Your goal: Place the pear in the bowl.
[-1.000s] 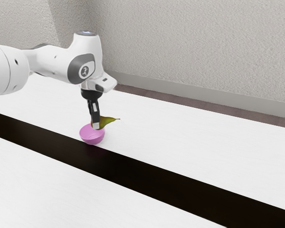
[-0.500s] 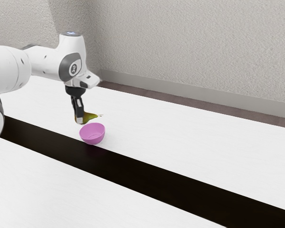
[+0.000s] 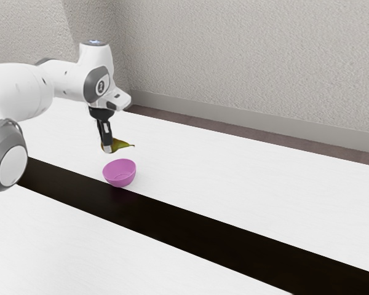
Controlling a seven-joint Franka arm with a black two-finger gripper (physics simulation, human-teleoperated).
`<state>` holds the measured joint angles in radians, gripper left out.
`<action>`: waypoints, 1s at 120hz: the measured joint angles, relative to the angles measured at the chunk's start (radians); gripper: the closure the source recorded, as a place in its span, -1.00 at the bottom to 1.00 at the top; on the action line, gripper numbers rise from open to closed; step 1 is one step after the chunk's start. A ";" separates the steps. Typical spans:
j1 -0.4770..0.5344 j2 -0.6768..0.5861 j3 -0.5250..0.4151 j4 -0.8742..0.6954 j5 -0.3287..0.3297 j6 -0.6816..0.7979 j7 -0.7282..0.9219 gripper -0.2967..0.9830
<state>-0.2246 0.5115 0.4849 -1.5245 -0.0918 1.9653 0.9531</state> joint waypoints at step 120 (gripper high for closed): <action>-0.062 -0.428 -0.187 -0.094 0.021 -0.206 -0.022 -0.47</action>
<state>-0.2869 0.0840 0.2982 -1.6180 -0.0707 1.7588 0.9314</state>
